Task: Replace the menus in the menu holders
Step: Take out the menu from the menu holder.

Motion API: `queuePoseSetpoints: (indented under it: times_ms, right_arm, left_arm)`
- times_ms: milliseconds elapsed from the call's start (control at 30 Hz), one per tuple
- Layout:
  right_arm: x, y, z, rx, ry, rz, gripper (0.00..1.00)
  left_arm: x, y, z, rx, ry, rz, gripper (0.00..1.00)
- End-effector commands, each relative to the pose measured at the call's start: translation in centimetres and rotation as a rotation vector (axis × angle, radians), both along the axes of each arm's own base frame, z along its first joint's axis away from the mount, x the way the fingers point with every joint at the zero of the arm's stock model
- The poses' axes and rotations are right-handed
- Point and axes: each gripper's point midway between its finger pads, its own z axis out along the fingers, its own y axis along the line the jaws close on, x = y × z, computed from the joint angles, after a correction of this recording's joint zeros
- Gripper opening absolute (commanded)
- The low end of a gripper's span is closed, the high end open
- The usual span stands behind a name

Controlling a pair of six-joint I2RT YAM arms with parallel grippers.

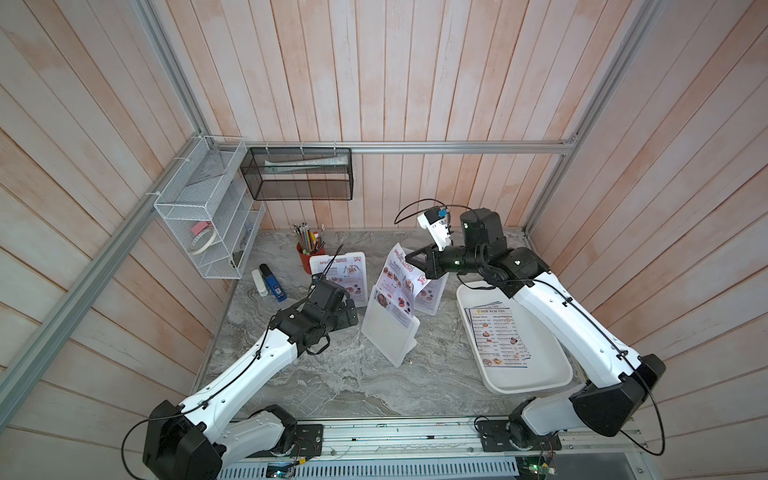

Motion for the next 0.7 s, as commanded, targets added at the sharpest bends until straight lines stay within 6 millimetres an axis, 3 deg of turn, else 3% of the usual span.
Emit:
queuePoseSetpoints:
  times_ms: [0,200,300,467,667]
  right_arm:
    - [0.3,-1.3,1.4,-0.029,-0.032,-0.007,0.00]
    - [0.8,-2.0,4.6,-0.026,-0.097,-0.009,0.00]
    - [0.7,-1.3,6.6,0.009,-0.133,0.014,0.00]
    - [-1.2,2.8,8.8,0.040,-0.177,0.124,0.00]
    - [-6.2,11.3,7.1,0.044,-0.145,0.351,0.00]
  left_arm:
    - [0.5,-0.4,2.3,-0.011,-0.059,-0.041,1.00]
    - [1.0,-1.1,4.2,-0.012,-0.094,-0.094,1.00]
    - [1.5,-0.1,5.1,-0.003,-0.096,-0.054,1.00]
    - [3.4,5.9,5.9,-0.026,-0.085,0.173,1.00]
    - [3.9,14.3,7.4,-0.012,-0.133,0.479,1.00]
